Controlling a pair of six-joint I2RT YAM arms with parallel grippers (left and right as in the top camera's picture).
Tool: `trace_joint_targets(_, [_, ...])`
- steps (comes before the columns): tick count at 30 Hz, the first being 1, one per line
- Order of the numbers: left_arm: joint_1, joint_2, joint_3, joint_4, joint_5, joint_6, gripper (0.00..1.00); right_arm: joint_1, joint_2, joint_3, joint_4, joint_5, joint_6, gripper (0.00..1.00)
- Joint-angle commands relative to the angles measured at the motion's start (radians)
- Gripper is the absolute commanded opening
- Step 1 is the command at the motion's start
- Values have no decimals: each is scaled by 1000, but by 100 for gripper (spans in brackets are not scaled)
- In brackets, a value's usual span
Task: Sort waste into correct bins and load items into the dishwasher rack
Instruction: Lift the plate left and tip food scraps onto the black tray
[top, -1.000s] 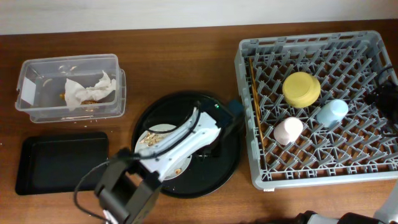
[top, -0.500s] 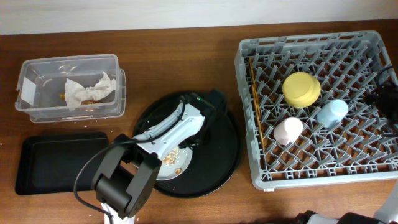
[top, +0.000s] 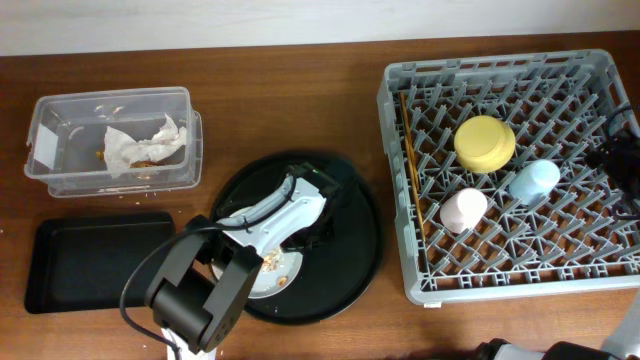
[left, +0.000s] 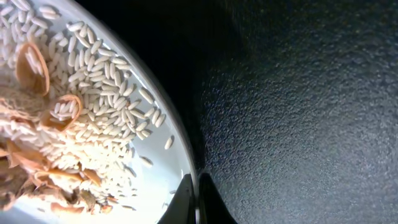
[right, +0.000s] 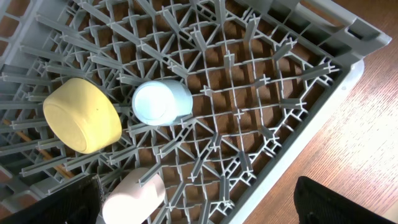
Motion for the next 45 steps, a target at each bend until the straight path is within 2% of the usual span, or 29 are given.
trace_joint_targets(1, [1,18,41,-78,4,-5,1,-2,3,3,-3,2,5,99])
trace_joint_targets(11, [3,8,306,-433,-63,-10,1,-2,3,3,-3,2,5,99])
trace_joint_targets(14, [32,-53,333,-441,-82,-9,1,-2,3,3,-3,2,5,99])
trace_joint_targets(18, [171,-177,333,-447,-98,-5,1,-2,3,3,-3,2,5,99])
trace_joint_targets(22, [410,-236,333,-445,-81,48,0,-2,3,3,-3,2,5,99])
trace_joint_targets(24, [517,-236,333,-435,-25,72,1,-2,3,3,-3,2,5,99])
trace_joint_targets(27, [673,-237,333,-385,72,177,0,-2,3,3,-3,2,5,99])
trace_joint_targets(32, [850,-237,333,-338,227,314,1,-2,3,3,-3,2,5,99])
trace_joint_targets(34, [925,-237,333,-325,336,394,1,-2,3,3,-3,2,5,99])
trace_joint_targets(35, [1007,-237,333,-322,441,451,0,-2,3,3,-3,2,5,99])
trace_joint_targets(37, [1065,-237,333,-325,501,484,0,-2,3,3,-3,2,5,99])
trace_joint_targets(40, [1205,-236,333,-346,676,607,0,-2,3,3,-3,2,5,99])
trace_joint_targets(45, [1332,-236,293,-361,850,715,1,-2,3,3,-3,2,5,99])
